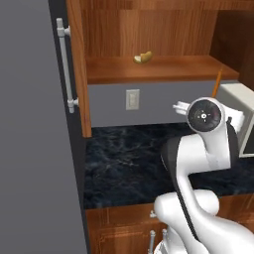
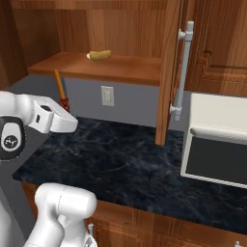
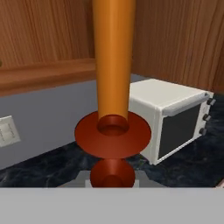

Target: Pick the candle and candle from the dining table and place them in the open cabinet. Close the cabinet after placing the objects.

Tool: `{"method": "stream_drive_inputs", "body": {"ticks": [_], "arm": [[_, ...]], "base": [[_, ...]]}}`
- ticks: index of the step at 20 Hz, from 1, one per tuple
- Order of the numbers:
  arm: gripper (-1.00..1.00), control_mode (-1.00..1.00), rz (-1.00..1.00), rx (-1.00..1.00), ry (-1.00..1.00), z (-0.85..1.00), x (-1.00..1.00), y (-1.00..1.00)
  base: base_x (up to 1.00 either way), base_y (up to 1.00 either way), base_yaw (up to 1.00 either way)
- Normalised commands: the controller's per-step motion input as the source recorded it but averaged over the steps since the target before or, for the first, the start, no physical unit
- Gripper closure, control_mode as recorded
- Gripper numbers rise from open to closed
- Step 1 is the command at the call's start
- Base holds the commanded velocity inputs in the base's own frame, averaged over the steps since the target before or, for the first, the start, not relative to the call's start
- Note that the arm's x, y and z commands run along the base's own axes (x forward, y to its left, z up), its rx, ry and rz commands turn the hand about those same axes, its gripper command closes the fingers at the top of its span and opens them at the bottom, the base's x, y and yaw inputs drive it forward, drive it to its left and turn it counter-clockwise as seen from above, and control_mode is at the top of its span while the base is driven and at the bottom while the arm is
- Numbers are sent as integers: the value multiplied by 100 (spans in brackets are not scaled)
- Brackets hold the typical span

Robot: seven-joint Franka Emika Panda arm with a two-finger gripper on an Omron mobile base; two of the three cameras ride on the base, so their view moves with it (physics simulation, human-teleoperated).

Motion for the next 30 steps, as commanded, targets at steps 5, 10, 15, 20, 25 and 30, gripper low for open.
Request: {"method": "stream_drive_inputs", "body": {"ticks": [5,10,15,20,25,30], "arm": [[100,-100,0,-1,-5,46,-19,0],[100,-100,0,-2,-7,46,-25,0],[100,-100,1,0,-9,32,-6,-14],[100,-100,4,0,-5,31,15,-14],[100,-100,0,0,0,33,31,-1],[100,-100,0,0,0,15,36,0]], "base": [[0,0,0],[0,0,0],[0,0,0],[0,0,0],[0,0,0],[0,0,0]]}}
